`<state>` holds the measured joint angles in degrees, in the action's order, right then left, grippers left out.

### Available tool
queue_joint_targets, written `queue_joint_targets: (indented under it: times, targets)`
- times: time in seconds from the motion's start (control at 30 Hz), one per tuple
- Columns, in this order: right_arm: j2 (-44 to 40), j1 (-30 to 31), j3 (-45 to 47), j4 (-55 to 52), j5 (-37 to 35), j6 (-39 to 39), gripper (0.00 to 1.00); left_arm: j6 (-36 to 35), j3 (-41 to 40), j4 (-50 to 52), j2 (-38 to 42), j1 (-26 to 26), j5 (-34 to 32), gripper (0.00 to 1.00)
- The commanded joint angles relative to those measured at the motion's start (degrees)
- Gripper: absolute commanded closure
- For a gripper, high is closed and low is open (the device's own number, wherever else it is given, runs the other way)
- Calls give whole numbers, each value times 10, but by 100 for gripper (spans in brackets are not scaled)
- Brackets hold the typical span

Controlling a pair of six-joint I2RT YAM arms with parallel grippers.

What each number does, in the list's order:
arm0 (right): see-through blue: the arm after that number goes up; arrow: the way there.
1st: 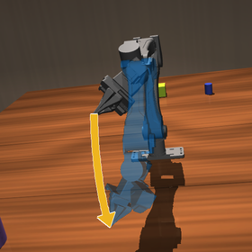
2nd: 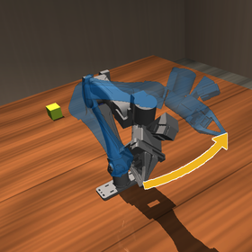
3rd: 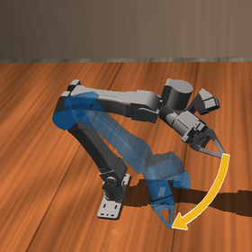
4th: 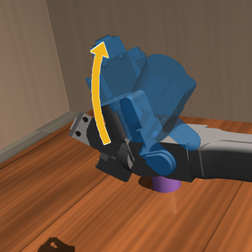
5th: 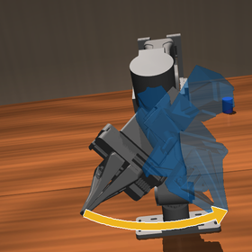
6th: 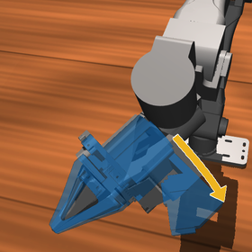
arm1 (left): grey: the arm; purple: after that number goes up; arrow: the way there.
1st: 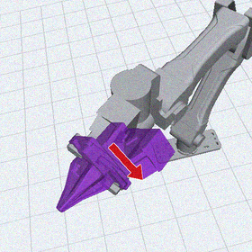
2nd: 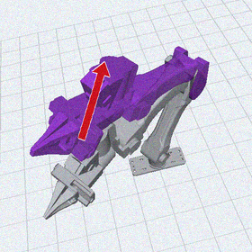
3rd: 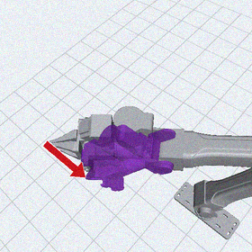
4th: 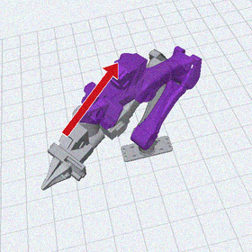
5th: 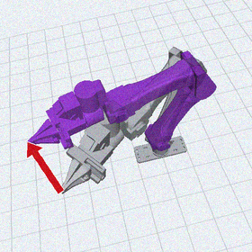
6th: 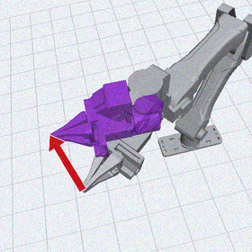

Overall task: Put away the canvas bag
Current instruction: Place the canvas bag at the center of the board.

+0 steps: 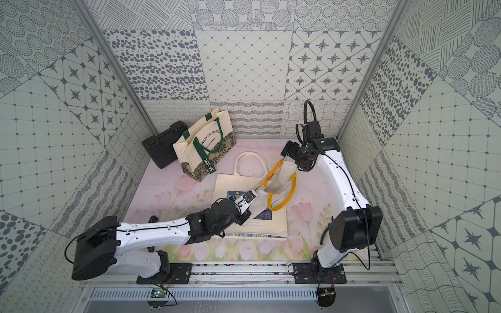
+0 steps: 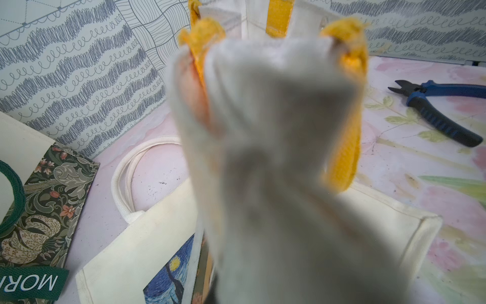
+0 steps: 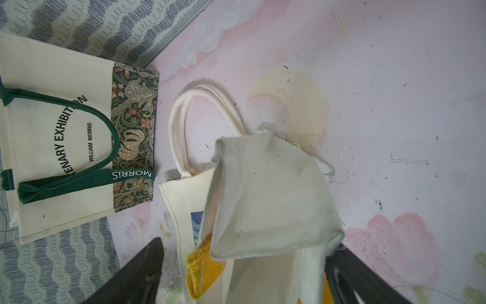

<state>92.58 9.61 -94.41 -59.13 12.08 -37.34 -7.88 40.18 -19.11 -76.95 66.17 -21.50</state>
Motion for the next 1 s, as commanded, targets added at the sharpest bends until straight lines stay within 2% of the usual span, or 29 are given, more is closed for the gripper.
queue_joint_targets:
  times: [0.0, 0.13, 0.23, 0.47, 0.53, 0.63, 0.7, 0.87, 0.97]
  targets:
    - [17, -1, -13, 3, -30, 4, 7, 2, 8, 9, -2, -4, 2, 100]
    - [29, 3, -12, 6, -62, 5, 14, 2, 8, 8, -3, -4, 2, 100]
    - [33, 3, -12, 13, -61, 0, 25, 3, 8, 9, -2, -4, 2, 100]
    - [23, 7, -10, 20, -50, -10, 72, 6, 6, 11, -1, -2, -2, 100]
    - [16, 7, -2, 21, -42, -14, 80, 7, 6, 10, -1, -2, -4, 100]
    - [2, 8, 16, 26, -28, -22, 85, 7, 5, 8, 3, -2, -8, 100]
    - [-5, 8, 27, 27, -19, -23, 100, 8, 3, 5, 6, -1, -10, 100]
    - [-20, 7, 40, 17, -24, -11, 100, 13, -7, -8, 26, -6, -18, 100]
    - [-43, 7, 43, 7, -31, -3, 100, 37, -5, 7, 47, -28, 9, 100]
